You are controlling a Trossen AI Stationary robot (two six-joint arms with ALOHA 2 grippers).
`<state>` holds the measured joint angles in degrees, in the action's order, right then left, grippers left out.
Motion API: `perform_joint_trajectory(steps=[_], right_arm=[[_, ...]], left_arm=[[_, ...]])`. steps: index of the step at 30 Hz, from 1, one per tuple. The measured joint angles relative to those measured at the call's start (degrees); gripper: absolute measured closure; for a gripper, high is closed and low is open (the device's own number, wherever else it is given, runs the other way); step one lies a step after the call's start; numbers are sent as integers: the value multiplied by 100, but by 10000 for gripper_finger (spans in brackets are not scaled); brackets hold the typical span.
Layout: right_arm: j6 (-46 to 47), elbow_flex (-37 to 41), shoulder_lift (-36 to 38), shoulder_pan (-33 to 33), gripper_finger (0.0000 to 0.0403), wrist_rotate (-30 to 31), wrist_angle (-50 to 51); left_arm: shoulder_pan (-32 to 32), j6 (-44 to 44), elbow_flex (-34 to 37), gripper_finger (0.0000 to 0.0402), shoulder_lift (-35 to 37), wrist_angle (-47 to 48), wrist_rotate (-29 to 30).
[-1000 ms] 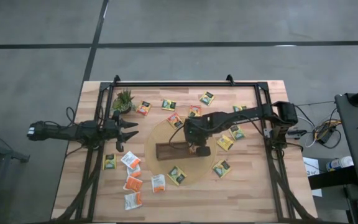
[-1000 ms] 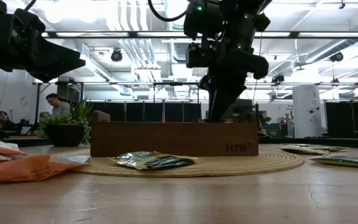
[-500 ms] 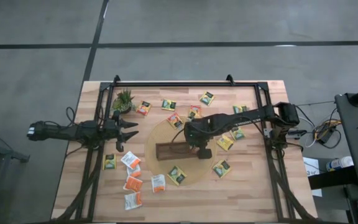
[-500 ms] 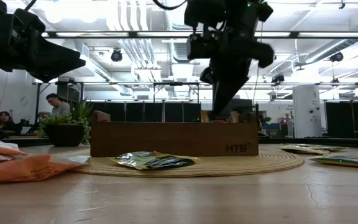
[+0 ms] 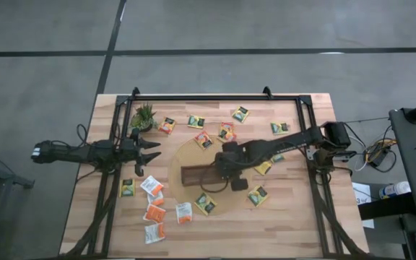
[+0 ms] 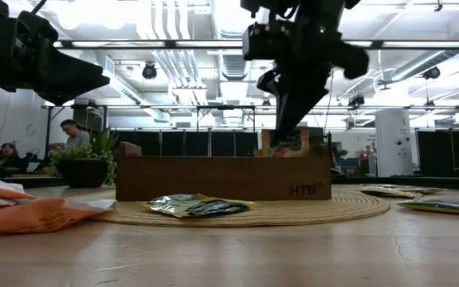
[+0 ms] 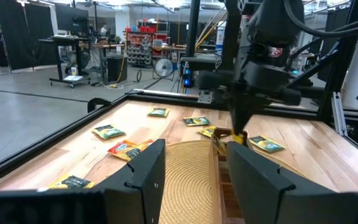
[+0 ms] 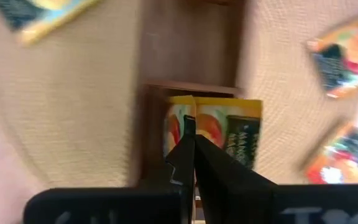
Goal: Pick & Place Tea
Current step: Put the orange tea bag into the right section of the wooden organizer
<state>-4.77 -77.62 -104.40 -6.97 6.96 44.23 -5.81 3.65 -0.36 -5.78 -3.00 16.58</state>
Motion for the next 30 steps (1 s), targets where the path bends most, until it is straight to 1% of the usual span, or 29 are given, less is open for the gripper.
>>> perform_joint_trajectory(steps=[2,6,23,30], right_arm=[[0,0,2,45,394,211,4],[-10,0,2,127,394,402,15],[12,2,2,162,394,375,-4],[31,4,7,162,393,606,-11]], left_arm=[[0,0,0,236,0,0,2],[1,-1,0,236,0,-1,2],[1,-1,0,236,0,-1,2],[1,0,0,236,0,0,0]])
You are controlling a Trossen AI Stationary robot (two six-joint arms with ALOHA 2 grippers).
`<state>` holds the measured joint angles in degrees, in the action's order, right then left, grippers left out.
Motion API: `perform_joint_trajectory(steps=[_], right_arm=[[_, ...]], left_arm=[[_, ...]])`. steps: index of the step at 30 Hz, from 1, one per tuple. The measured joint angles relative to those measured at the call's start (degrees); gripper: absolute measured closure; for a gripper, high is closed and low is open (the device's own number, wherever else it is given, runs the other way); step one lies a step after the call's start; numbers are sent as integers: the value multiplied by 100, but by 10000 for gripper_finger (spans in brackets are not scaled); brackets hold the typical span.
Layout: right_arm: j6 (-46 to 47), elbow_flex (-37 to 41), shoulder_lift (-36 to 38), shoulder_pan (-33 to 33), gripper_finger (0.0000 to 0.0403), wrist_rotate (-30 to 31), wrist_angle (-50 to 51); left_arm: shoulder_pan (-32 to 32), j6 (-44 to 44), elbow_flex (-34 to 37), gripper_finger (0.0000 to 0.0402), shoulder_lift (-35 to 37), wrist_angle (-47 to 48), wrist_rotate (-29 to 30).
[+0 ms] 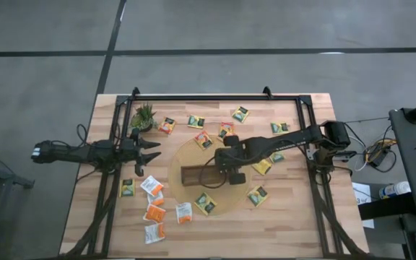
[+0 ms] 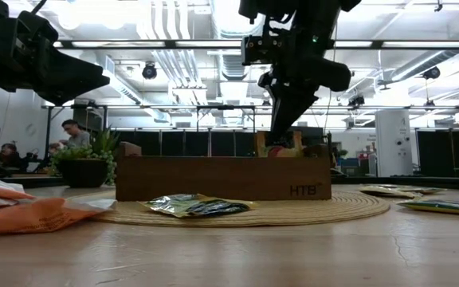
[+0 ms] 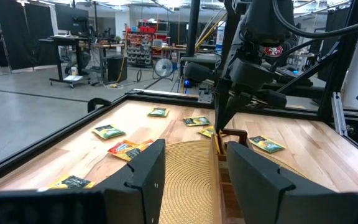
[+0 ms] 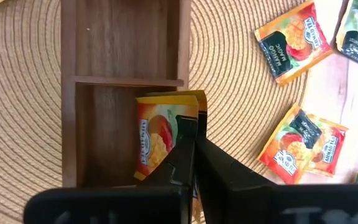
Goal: Pick & Place Tea
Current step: Put the orange tea bag into the right section of the wooden organizer
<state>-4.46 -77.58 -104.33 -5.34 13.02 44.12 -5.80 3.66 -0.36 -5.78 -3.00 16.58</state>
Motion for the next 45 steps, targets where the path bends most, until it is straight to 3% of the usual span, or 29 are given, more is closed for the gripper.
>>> perform_joint_trajectory(steps=[22,35,45], right_arm=[[130,-284,44,0,267,72,54],[-125,46,462,154,285,349,-565],[-544,530,765,748,289,-287,-1180]], left_arm=[[-2,-2,0,236,0,0,0],[-1,-1,0,236,0,0,2],[-2,-1,0,236,0,1,1]])
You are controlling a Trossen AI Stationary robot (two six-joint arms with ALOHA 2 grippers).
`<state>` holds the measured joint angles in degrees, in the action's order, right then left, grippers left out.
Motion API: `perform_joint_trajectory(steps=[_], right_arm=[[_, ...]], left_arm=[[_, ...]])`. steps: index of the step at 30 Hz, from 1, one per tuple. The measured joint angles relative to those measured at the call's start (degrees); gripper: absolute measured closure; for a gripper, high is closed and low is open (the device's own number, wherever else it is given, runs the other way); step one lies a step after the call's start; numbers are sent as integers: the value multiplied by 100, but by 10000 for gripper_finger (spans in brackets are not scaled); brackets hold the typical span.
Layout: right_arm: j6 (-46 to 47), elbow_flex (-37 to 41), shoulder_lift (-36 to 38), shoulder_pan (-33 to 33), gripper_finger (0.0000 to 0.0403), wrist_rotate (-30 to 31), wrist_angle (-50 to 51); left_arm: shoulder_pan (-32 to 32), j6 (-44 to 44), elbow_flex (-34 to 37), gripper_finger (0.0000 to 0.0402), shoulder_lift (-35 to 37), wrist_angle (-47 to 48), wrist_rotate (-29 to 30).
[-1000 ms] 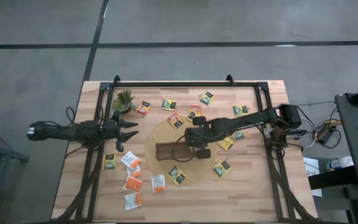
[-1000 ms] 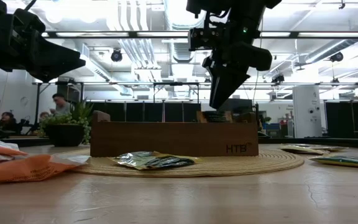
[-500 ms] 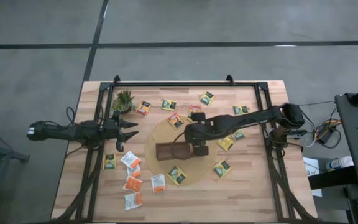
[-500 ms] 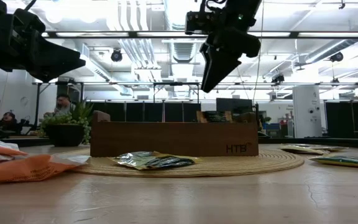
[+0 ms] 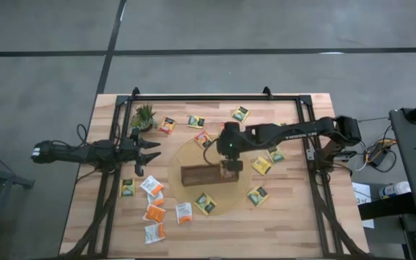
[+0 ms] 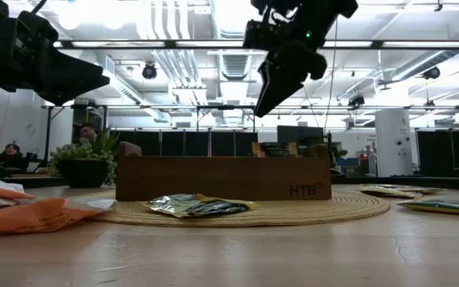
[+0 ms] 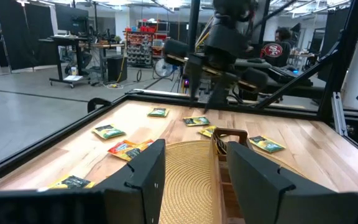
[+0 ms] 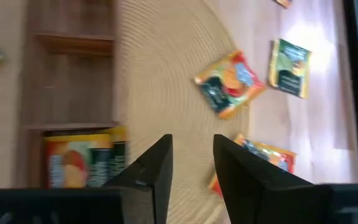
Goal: Pick & Place Tea
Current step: Put the orange tea bag into the right section of the wooden organizer
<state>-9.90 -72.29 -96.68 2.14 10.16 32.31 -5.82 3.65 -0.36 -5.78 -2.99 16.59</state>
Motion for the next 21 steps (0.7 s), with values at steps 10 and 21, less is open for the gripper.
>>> perform_joint_trajectory(steps=[10,21], right_arm=[[-323,194,96,819,274,-185,-162],[-836,225,96,1611,275,-902,-734]], left_arm=[[0,1,0,236,0,-1,1],[2,-1,0,236,0,0,1]])
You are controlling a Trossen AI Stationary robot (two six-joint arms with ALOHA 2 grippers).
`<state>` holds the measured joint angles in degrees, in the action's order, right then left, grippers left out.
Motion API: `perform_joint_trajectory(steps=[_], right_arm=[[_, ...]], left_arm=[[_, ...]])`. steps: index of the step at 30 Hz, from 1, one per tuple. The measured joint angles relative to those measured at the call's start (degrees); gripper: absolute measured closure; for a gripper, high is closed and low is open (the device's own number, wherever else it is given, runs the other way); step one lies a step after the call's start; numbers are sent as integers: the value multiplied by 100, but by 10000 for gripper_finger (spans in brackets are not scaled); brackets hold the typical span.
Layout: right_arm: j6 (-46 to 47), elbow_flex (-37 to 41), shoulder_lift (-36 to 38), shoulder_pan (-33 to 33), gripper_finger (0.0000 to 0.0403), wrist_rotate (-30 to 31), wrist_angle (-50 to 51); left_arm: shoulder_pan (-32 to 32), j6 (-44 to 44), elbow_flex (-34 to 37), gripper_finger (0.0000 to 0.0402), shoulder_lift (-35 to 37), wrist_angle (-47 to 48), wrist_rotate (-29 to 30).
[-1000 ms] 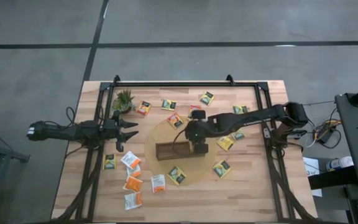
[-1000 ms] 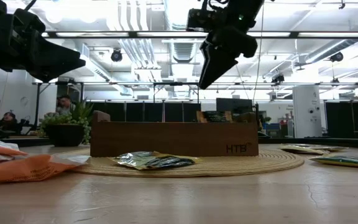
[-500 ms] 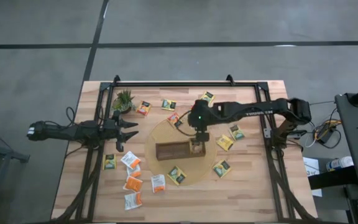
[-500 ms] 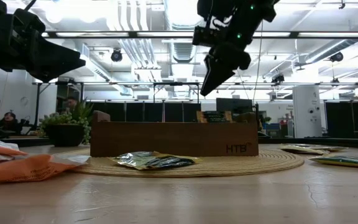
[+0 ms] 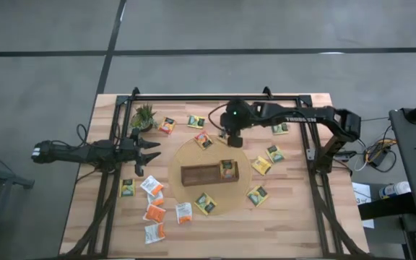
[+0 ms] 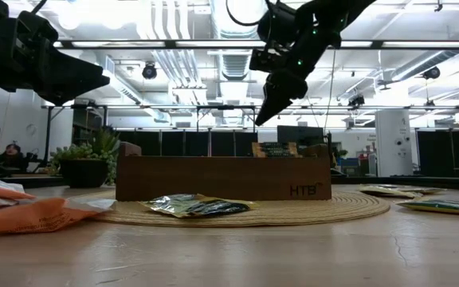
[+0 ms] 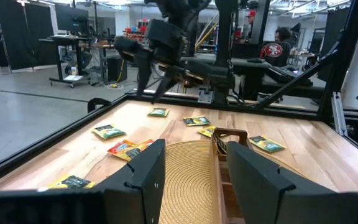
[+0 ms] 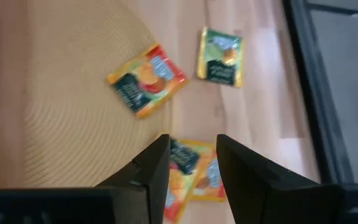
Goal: Pick & Place Tea
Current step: Put the orange tea bag into the right section of the wooden organizer
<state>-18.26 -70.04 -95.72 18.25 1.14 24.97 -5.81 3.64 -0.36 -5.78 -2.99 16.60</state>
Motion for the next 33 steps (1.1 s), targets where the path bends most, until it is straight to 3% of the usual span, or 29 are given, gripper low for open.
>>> perform_joint_trajectory(steps=[11,18,33], right_arm=[[-323,0,0,760,263,-89,-61],[-308,86,0,1427,269,-1300,-34],[-154,338,-2,1594,265,-1346,58]], left_arm=[[1,2,0,236,0,1,0],[-1,0,0,236,0,1,0],[1,2,0,236,0,1,-1]])
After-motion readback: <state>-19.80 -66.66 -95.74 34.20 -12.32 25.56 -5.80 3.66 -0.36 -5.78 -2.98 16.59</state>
